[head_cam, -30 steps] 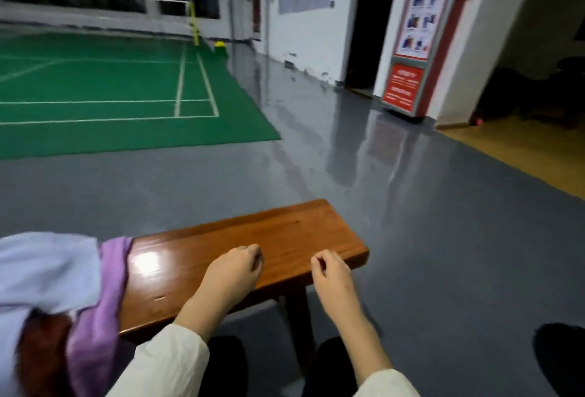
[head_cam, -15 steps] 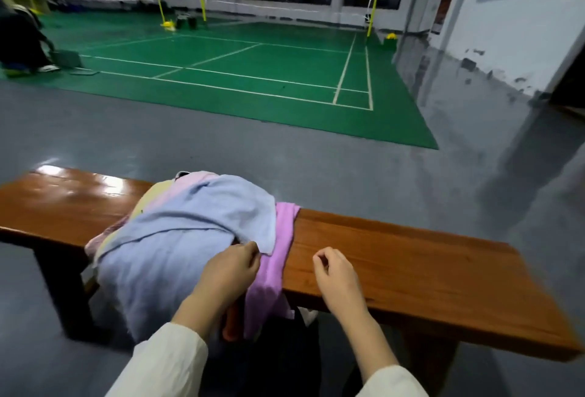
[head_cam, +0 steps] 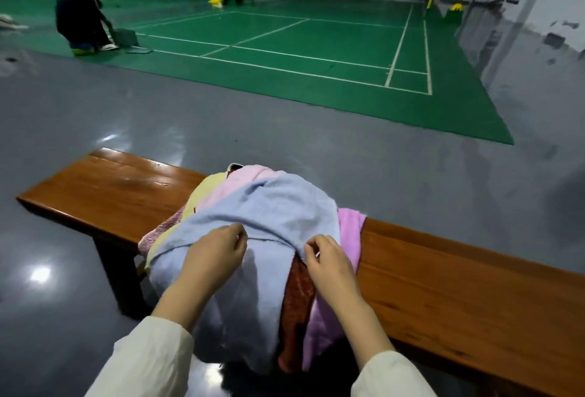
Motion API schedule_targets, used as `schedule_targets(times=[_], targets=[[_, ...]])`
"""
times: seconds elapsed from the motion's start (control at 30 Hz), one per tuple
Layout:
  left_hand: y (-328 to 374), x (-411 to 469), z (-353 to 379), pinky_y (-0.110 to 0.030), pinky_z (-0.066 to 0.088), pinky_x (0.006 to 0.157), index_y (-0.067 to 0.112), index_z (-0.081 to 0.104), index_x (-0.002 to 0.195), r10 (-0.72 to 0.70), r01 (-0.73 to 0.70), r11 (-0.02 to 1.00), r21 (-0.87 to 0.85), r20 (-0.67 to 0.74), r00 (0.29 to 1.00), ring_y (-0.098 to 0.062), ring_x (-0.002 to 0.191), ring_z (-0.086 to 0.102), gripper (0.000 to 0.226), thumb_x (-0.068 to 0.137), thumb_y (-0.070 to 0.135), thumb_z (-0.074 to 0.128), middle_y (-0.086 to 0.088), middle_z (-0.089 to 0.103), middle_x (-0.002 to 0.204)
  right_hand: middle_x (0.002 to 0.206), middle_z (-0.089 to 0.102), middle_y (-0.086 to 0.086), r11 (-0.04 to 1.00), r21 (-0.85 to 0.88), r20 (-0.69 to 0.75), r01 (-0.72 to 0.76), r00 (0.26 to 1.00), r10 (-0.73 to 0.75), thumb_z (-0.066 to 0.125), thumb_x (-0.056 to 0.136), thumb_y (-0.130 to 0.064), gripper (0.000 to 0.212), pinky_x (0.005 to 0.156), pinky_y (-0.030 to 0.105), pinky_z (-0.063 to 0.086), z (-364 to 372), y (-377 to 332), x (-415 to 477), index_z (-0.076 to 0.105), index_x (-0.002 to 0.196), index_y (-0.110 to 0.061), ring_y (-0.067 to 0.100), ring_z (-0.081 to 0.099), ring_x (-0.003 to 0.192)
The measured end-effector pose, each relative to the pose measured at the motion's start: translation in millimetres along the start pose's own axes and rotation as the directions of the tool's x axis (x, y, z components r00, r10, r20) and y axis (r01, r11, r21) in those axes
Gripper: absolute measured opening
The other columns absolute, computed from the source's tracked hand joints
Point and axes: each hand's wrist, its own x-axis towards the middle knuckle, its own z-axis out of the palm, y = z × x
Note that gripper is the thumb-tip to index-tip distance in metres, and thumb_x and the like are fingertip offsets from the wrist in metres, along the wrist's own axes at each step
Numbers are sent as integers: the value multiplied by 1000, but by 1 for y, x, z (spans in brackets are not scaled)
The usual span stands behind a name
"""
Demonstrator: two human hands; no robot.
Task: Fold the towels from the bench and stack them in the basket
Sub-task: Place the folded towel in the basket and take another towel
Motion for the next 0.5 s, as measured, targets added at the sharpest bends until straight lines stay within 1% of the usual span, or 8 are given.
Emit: schedule_targets(times=[0.07,0.13,0.2,0.27,0.3,0.37,0.43,0.5], targets=[[-11,11,-1,-43,48,73,15,58,89,0,-1,1000,-23,-36,999,-28,88,59,14,93,22,47,-6,65,94,105,60,10,1000,0,6,27,1000,-27,52,95,-23,17,89,38,41,9,-7,12,61,97,-9,28,55,101],[-21,20,1,-43,48,79,12,61,98,4,-11,997,-79,-86,996,-31,95,58,11,92,17,54,-10,62,102,104,59,9,998,13,-5,61,998,-61,56,93,-24,16,91,38,40,16,-13,22,62,97,-10,27,52,104],[-29,27,3,-42,47,87,12,60,116,4,-16,994,-107,-109,994,-31,106,55,26,90,16,61,-11,56,116,106,58,4,996,30,6,83,997,-83,60,90,-29,22,92,36,40,23,-17,30,61,104,-13,22,50,108],[-37,32,9,-41,45,93,15,55,129,10,-18,995,-97,-79,997,-30,114,51,41,90,20,63,-9,52,127,111,56,1,996,29,63,84,994,-85,62,88,-36,32,95,36,40,30,-19,36,59,114,-18,18,47,112],[-39,33,12,-41,45,94,17,53,132,6,-10,995,-97,-49,999,-30,116,50,43,90,23,62,-8,51,129,113,54,0,997,18,96,78,992,-80,62,88,-39,36,97,36,39,34,-19,37,58,119,-21,18,45,115],[-42,32,20,-41,45,92,19,57,129,11,-11,998,-56,-8,1000,-30,114,50,40,90,27,62,-5,54,126,114,52,1,998,6,114,65,991,-66,61,88,-40,37,98,36,39,42,-18,38,59,121,-24,20,43,117],[-42,31,25,-39,45,86,18,64,119,24,-24,1000,-15,-45,999,-28,108,50,32,90,30,63,-2,58,118,111,52,2,999,4,83,50,995,-51,60,90,-37,30,95,36,40,47,-15,38,62,116,-22,22,45,114],[-41,31,27,-38,45,81,15,69,108,23,-27,999,-33,-100,995,-27,102,52,24,89,30,65,-2,60,110,107,52,2,999,-12,64,48,997,-47,58,92,-35,24,91,36,40,48,-15,39,63,110,-20,22,46,110]])
